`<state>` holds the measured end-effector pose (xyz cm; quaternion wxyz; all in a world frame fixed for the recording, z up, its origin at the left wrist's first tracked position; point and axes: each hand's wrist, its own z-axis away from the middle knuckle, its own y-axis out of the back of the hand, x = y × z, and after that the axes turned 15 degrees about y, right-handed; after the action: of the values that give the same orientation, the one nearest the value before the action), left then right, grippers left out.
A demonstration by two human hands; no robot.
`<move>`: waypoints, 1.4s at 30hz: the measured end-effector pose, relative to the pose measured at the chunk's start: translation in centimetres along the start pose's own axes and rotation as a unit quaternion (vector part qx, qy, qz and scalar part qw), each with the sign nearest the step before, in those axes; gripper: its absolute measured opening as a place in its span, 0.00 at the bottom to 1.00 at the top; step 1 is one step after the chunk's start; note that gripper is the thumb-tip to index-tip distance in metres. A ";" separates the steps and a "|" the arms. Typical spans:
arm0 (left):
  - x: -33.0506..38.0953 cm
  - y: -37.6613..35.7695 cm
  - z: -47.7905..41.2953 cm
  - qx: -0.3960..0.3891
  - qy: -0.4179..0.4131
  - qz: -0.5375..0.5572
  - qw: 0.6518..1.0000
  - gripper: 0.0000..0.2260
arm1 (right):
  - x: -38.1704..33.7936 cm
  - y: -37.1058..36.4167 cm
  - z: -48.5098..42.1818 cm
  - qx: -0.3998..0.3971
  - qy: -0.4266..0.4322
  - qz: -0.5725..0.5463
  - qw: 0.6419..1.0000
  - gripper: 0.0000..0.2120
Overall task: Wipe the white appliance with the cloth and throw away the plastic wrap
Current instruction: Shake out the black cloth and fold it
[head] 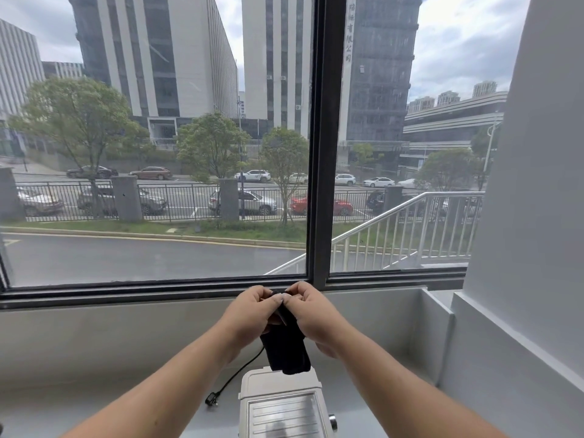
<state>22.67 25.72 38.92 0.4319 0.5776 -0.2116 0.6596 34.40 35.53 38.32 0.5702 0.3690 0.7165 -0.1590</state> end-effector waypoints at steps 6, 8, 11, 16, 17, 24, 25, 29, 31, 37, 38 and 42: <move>1.1 -0.8 0.8 -0.033 0.007 0.034 0.999 0.08 | 0.1 0.9 0.2 -0.050 0.006 0.009 0.999 0.22; 1.4 -1.2 1.2 -0.051 0.012 0.039 0.998 0.09 | 0.5 1.3 0.2 -0.038 0.018 0.055 0.998 0.23; 1.3 -1.4 1.3 -0.048 -0.004 0.010 0.999 0.09 | 0.9 1.9 0.1 0.001 0.005 0.072 0.997 0.20; 0.3 -1.1 0.5 0.049 -0.023 -0.070 0.996 0.03 | 1.3 3.5 0.3 0.029 -0.032 0.035 0.998 0.19; -0.1 -1.0 0.3 0.078 -0.019 -0.093 0.992 0.04 | 1.4 3.9 0.3 0.036 -0.035 0.017 0.999 0.18; -1.6 -1.1 0.0 0.068 0.095 -0.066 0.991 0.32 | 1.8 6.8 0.3 0.077 -0.059 -0.158 0.983 0.14; -1.7 -1.4 0.0 0.043 0.117 -0.046 0.991 0.32 | 1.8 7.1 0.4 0.078 -0.061 -0.183 0.978 0.14; -1.7 -2.9 0.2 -0.103 0.151 0.034 0.983 0.25 | 2.1 8.2 0.7 0.071 -0.061 -0.263 0.960 0.11; -1.3 -4.2 0.5 -0.112 0.140 0.077 0.981 0.23 | 2.4 8.6 0.9 0.070 -0.065 -0.293 0.951 0.11; -1.5 -6.4 0.0 -0.050 0.099 0.139 0.984 0.18 | 3.9 9.2 1.8 0.064 -0.106 -0.281 0.952 0.12; -1.8 -6.5 -0.1 -0.051 0.101 0.146 0.983 0.18 | 4.3 9.2 2.0 0.060 -0.118 -0.264 0.955 0.12; -3.3 -6.4 -0.6 -0.035 0.116 0.133 0.984 0.17 | 5.5 9.2 2.8 0.014 -0.156 -0.205 0.966 0.10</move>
<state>27.40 28.61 34.27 0.3815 0.4488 -0.2579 0.7659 42.48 41.85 34.12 0.6247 0.1926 0.6771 -0.3378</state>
